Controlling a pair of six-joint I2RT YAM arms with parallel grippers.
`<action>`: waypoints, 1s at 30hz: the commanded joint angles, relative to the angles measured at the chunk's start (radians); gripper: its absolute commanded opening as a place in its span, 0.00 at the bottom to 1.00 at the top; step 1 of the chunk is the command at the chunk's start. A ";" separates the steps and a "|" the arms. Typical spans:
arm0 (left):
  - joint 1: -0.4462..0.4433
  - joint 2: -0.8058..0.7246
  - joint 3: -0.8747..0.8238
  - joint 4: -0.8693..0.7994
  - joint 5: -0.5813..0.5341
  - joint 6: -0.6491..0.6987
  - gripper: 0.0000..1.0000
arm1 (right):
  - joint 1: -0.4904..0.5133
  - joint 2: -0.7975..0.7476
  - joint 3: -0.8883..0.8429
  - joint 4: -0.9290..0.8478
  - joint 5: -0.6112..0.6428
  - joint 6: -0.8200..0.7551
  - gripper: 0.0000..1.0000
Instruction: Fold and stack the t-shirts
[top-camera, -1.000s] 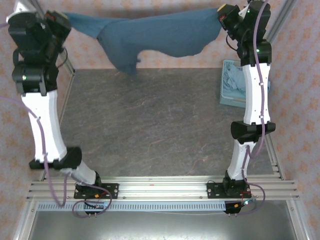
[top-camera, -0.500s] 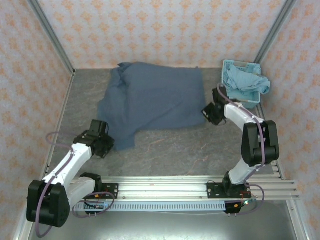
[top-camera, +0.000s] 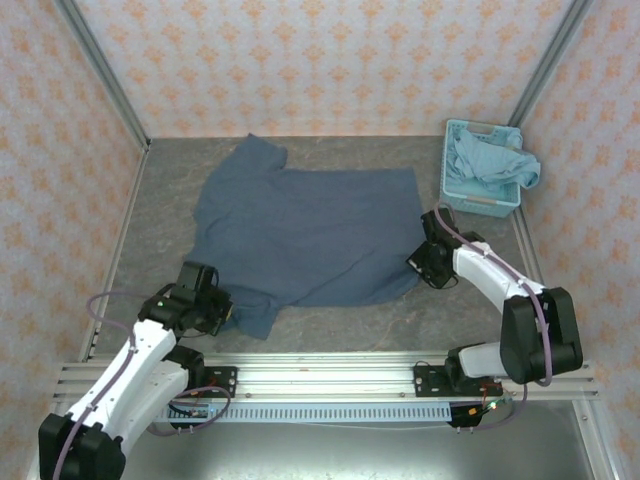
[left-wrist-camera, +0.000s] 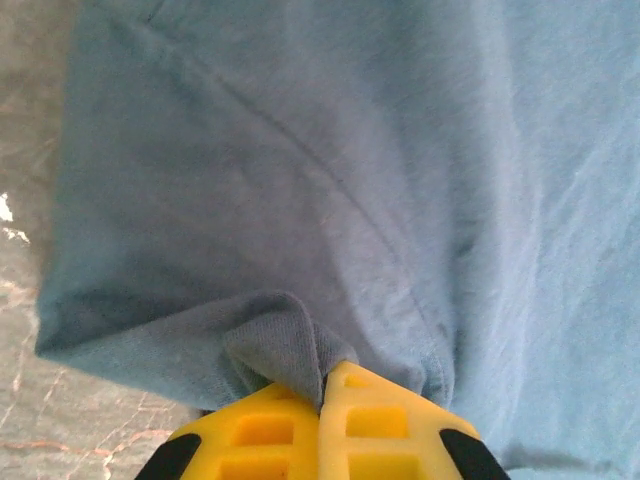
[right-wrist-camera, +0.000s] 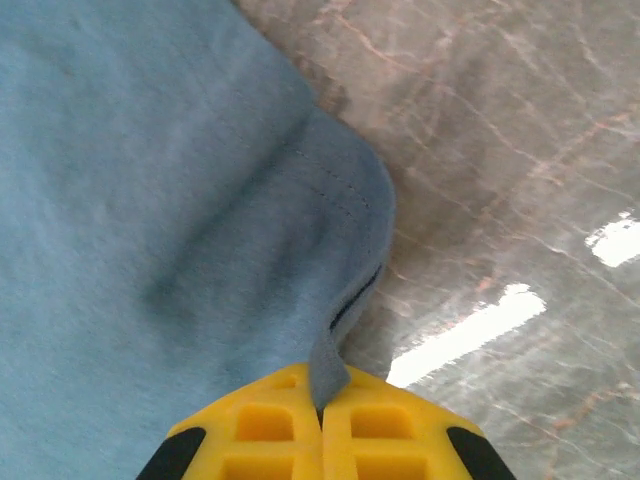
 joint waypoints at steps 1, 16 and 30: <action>-0.008 -0.011 0.005 -0.061 0.006 -0.069 0.00 | 0.002 -0.024 0.018 -0.112 0.078 -0.016 0.00; -0.015 -0.014 0.089 -0.312 0.007 0.026 0.00 | -0.041 -0.186 -0.065 -0.267 0.050 0.028 0.49; -0.025 -0.049 0.073 -0.370 0.051 0.039 0.00 | -0.100 -0.120 -0.199 -0.097 -0.020 0.043 0.39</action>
